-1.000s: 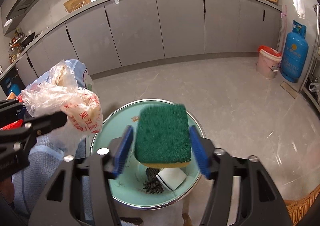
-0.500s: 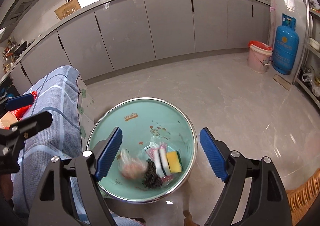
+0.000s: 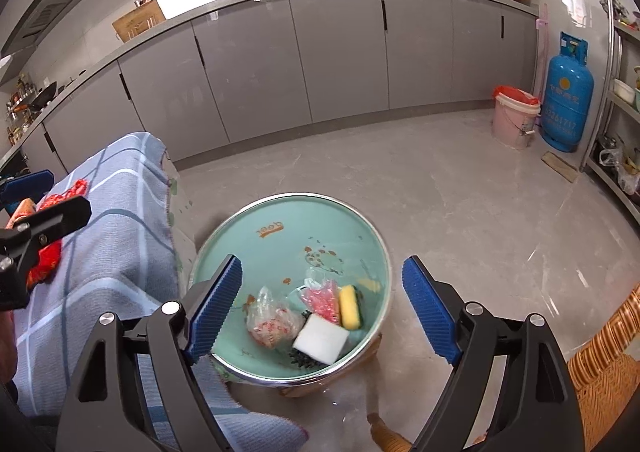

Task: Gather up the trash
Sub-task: 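Move both open tools back over the trash on the table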

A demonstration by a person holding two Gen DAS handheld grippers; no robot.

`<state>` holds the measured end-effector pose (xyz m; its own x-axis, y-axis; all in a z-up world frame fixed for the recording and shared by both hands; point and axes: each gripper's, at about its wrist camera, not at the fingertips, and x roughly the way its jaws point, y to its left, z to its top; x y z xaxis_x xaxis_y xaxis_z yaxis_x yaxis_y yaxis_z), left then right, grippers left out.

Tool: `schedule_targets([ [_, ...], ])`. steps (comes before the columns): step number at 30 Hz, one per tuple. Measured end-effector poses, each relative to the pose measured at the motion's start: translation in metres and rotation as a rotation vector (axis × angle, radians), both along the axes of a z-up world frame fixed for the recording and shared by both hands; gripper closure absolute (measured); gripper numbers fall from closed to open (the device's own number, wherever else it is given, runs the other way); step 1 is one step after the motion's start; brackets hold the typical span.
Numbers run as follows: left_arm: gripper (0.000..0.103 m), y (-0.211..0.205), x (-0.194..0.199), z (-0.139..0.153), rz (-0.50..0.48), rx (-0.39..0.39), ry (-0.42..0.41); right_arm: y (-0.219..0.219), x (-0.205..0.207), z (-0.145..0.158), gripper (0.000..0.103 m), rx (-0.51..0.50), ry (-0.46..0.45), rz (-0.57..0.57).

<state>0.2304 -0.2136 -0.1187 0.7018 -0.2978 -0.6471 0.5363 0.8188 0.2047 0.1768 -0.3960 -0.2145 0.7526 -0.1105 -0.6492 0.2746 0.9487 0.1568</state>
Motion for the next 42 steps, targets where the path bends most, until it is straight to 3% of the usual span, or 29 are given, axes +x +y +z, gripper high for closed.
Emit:
schedule_targets([
  [13, 0.009, 0.039, -0.012, 0.030, 0.054, -0.047, -0.043, 0.051, 0.001, 0.026, 0.017, -0.027, -0.030, 0.080],
  [19, 0.009, 0.084, -0.019, 0.040, 0.121, -0.050, -0.076, 0.081, 0.003, 0.037, 0.017, -0.039, -0.030, 0.139],
  [32, 0.009, 0.222, -0.031, 0.038, 0.396, 0.007, -0.099, 0.171, 0.014, 0.054, 0.011, -0.037, -0.062, 0.317],
  [42, 0.009, 0.310, -0.032, 0.012, 0.598, 0.033, -0.036, 0.244, 0.027, 0.068, 0.007, -0.053, -0.081, 0.451],
])
